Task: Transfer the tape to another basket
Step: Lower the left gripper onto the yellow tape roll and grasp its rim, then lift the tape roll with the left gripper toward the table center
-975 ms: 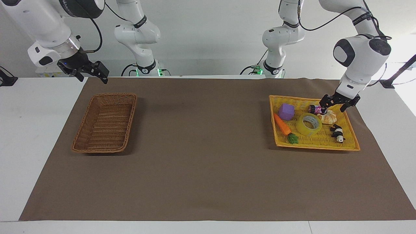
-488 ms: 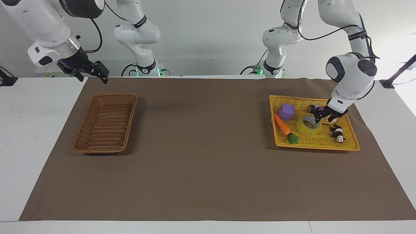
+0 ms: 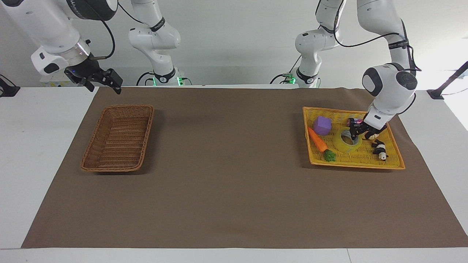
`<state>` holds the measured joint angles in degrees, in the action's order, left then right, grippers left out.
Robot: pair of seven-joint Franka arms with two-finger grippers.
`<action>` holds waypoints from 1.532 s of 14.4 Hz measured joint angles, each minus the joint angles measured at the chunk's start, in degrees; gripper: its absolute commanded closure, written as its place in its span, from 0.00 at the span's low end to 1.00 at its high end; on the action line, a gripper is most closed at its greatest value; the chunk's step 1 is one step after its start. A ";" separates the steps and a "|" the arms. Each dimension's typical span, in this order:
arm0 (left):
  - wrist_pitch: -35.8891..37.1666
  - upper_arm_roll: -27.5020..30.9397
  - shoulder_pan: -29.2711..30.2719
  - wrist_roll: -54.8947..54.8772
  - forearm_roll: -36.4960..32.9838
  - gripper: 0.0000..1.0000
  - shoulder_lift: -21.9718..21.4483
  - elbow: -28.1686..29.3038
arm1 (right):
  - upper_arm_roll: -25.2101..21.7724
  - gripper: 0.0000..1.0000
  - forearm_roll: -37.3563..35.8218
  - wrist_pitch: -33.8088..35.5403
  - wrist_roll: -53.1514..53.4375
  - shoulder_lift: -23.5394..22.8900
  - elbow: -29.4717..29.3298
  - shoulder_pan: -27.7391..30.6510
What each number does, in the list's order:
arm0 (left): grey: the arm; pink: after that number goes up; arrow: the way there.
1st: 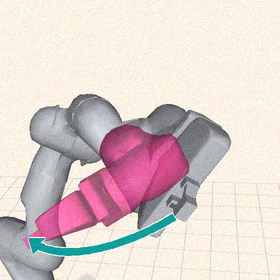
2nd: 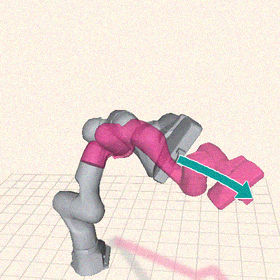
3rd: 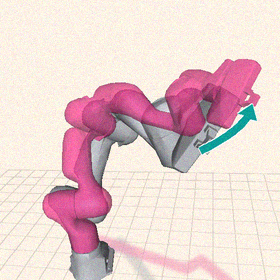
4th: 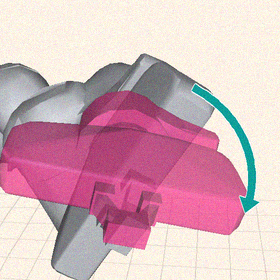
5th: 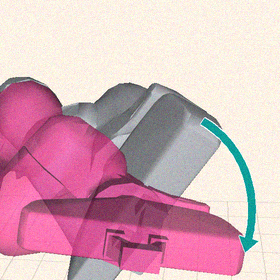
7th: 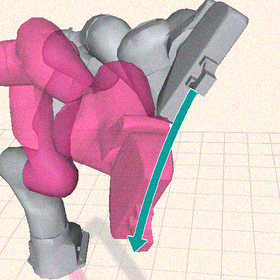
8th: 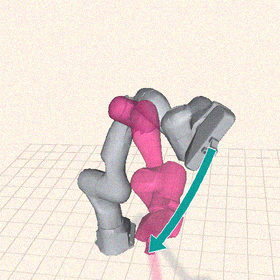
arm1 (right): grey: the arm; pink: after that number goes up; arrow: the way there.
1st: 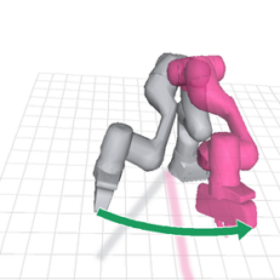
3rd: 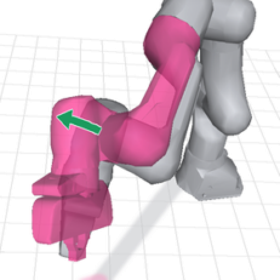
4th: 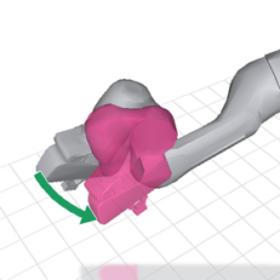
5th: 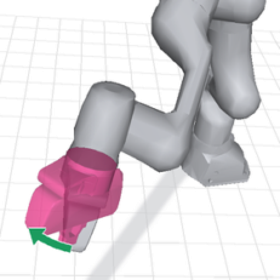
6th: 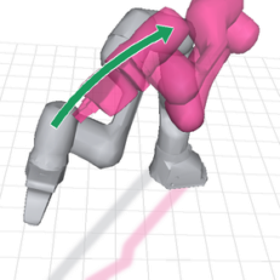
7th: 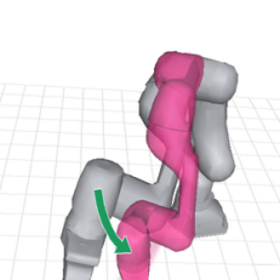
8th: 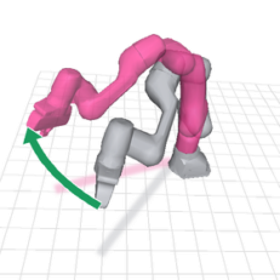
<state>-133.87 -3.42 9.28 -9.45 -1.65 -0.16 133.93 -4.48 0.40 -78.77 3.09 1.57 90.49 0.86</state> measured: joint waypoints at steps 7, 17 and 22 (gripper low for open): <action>-2.71 -0.33 -0.63 0.00 0.00 0.80 1.81 2.03 | 0.00 0.00 0.00 0.00 0.00 0.00 0.00 0.00; 17.89 -0.45 -1.20 -0.01 1.11 1.00 3.91 -19.18 | 0.00 0.00 0.00 0.00 0.00 0.00 0.00 0.00; 24.40 -0.82 -11.78 11.94 10.21 1.00 5.94 -32.16 | 0.00 0.00 0.00 0.00 0.00 0.00 0.00 0.00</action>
<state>-109.47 -4.23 -2.50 2.48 8.56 5.79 101.77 -4.48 0.40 -78.77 3.09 1.57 90.49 0.86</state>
